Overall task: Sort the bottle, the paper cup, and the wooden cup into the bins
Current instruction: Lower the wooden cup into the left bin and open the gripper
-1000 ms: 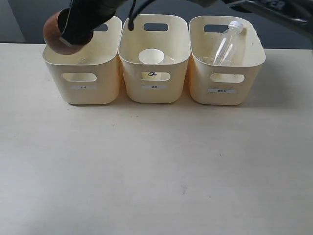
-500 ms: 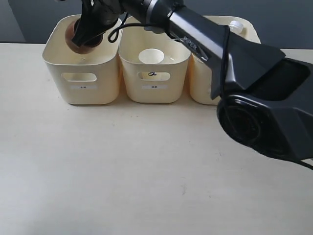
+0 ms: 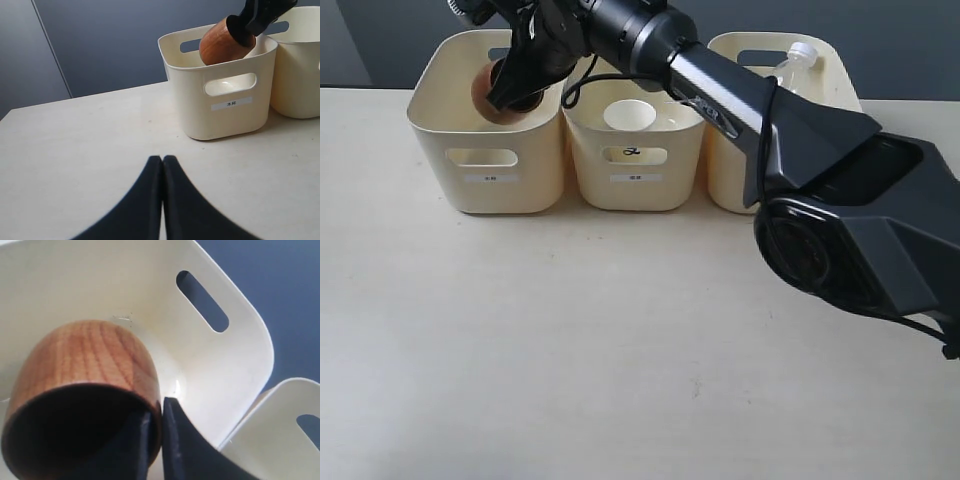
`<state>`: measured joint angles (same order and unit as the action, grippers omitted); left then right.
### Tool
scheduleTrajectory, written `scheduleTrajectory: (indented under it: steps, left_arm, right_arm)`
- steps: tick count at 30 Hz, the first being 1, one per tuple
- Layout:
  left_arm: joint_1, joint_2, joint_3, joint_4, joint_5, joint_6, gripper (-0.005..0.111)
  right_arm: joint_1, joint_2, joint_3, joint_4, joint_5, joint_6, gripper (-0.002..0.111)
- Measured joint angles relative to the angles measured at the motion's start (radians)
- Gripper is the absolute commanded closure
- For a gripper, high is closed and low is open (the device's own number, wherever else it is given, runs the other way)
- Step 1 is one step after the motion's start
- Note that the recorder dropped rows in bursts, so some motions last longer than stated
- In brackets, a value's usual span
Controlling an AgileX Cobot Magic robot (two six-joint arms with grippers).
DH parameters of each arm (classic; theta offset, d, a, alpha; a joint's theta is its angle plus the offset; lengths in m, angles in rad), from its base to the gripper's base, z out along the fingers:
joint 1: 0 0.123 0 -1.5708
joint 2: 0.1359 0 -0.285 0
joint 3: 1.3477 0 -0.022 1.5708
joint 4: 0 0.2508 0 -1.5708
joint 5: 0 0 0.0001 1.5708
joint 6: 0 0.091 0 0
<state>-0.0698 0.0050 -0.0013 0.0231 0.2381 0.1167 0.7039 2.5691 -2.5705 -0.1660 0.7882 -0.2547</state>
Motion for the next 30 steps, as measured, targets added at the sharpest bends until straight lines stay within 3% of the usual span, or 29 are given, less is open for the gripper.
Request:
scheduleTrajectory:
  steps: [30]
  left_arm:
    - [0.0, 0.0, 0.0, 0.0, 0.0, 0.0, 0.107]
  right_arm:
    - [0.0, 0.061, -0.002, 0.019, -0.023, -0.059, 0.109]
